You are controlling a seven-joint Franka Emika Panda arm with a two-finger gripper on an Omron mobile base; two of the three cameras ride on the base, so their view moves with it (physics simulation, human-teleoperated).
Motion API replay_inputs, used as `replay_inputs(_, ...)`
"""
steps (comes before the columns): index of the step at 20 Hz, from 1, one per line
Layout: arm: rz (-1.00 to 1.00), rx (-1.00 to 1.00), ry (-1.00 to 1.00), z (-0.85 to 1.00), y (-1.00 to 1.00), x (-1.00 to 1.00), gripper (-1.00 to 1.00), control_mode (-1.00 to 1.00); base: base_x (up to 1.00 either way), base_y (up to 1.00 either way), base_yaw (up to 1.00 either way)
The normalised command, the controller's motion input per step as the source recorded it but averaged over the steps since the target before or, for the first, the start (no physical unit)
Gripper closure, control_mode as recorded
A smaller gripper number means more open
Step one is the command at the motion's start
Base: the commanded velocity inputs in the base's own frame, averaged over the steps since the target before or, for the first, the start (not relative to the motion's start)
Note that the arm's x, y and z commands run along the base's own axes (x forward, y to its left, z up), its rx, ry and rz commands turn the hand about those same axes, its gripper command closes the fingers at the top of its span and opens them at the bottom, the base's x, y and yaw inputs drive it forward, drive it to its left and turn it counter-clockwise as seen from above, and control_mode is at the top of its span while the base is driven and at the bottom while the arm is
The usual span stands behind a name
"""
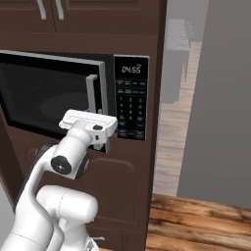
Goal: Pick the steak from the counter and place it in the microwave. Then turn on the microwave.
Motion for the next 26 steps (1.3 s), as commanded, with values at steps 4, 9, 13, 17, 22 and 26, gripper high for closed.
replay_inputs(4, 0.00, 0.00, 0.00, 0.00, 0.05, -0.39, 1.00, -1.00, 0.00, 0.00, 0.00)
replay_inputs(9, 0.00, 0.00, 0.00, 0.00, 0.00, -0.12, 1.00, -1.00, 0.00, 0.00, 0.00)
replay_inputs(13, 0.00, 0.00, 0.00, 0.00, 0.00, 0.00, 1.00, -1.00, 0.00, 0.00, 0.00)
replay_inputs(17, 0.00, 0.00, 0.00, 0.00, 0.00, 0.00, -1.00, -1.00, 0.00, 0.00, 0.00)
replay_inputs(22, 0.00, 0.00, 0.00, 0.00, 0.00, -0.02, -1.00, -1.00, 0.00, 0.00, 0.00)
replay_inputs(26, 0.01, 0.00, 0.00, 0.00, -0.05, -0.19, -1.00, -1.00, 0.00, 0.00, 0.00)
